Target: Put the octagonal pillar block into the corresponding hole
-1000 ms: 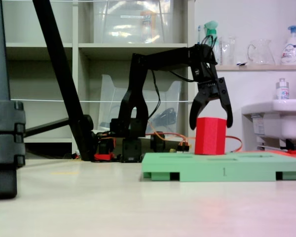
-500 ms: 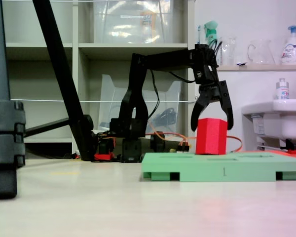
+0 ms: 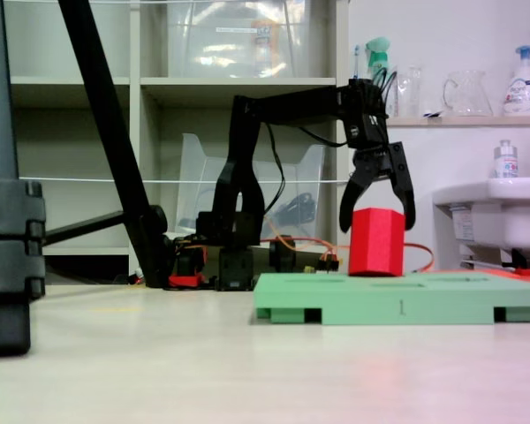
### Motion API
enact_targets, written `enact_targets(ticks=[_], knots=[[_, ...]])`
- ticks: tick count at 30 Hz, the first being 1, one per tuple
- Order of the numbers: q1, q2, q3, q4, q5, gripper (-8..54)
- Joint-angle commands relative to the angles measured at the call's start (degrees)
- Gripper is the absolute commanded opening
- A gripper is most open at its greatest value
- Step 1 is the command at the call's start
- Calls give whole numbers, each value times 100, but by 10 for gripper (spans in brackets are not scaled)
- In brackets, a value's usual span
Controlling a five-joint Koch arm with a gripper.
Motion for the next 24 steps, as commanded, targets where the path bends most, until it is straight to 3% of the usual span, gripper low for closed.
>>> enact_targets(ticks=[1, 14, 19, 21, 24], knots=[[-97, 53, -26, 185, 62, 242], [167, -229, -44, -264, 18, 253], [255, -246, -158, -396, -88, 391], [246, -167, -185, -396, -88, 512], [281, 141, -141, -281, -97, 525]])
